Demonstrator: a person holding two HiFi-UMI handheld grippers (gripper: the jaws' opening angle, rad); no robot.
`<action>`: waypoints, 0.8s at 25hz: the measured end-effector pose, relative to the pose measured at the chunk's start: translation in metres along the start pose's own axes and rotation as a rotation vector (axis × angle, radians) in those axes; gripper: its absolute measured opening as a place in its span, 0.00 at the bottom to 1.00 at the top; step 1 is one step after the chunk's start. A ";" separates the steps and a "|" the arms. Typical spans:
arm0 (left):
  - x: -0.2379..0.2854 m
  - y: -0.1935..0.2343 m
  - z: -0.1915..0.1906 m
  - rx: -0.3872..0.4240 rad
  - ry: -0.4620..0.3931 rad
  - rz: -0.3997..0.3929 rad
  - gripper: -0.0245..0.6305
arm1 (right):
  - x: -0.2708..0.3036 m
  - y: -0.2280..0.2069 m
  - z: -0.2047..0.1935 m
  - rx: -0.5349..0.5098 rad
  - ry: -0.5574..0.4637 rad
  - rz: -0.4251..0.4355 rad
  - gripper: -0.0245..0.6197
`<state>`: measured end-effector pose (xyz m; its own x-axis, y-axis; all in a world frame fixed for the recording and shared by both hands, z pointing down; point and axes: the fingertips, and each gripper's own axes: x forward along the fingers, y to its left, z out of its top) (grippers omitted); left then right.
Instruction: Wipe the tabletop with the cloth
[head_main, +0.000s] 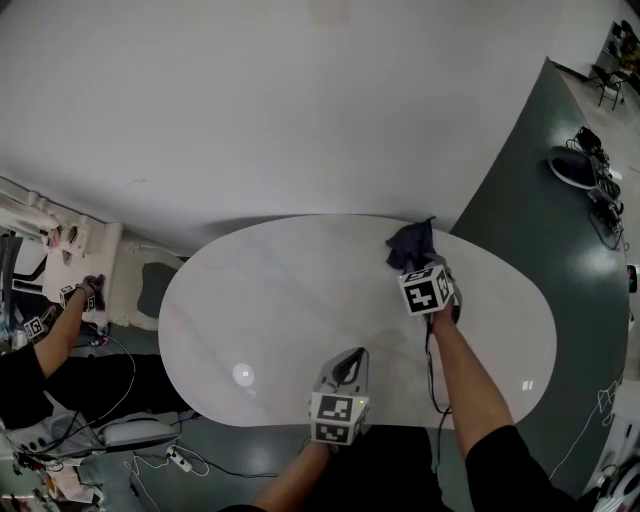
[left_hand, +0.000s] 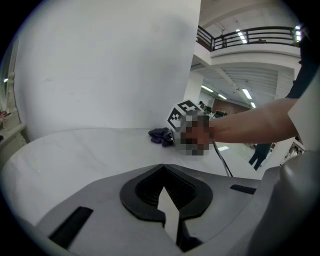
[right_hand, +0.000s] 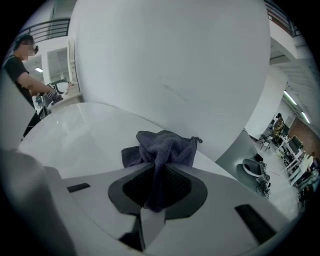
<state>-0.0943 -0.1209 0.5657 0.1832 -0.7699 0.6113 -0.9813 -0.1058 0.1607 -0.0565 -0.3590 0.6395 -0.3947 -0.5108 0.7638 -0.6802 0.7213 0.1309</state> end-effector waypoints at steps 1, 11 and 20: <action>-0.001 0.004 0.000 -0.001 -0.003 -0.001 0.05 | 0.002 0.004 0.003 -0.002 0.000 0.001 0.11; -0.026 0.067 -0.003 0.050 -0.006 -0.044 0.05 | 0.024 0.055 0.039 -0.005 0.008 -0.024 0.11; -0.016 0.076 -0.002 -0.005 0.021 -0.023 0.05 | 0.033 0.067 0.055 -0.036 0.020 0.029 0.11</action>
<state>-0.1717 -0.1152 0.5701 0.2070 -0.7538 0.6236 -0.9765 -0.1205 0.1785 -0.1487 -0.3531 0.6387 -0.4008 -0.4801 0.7803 -0.6456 0.7523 0.1312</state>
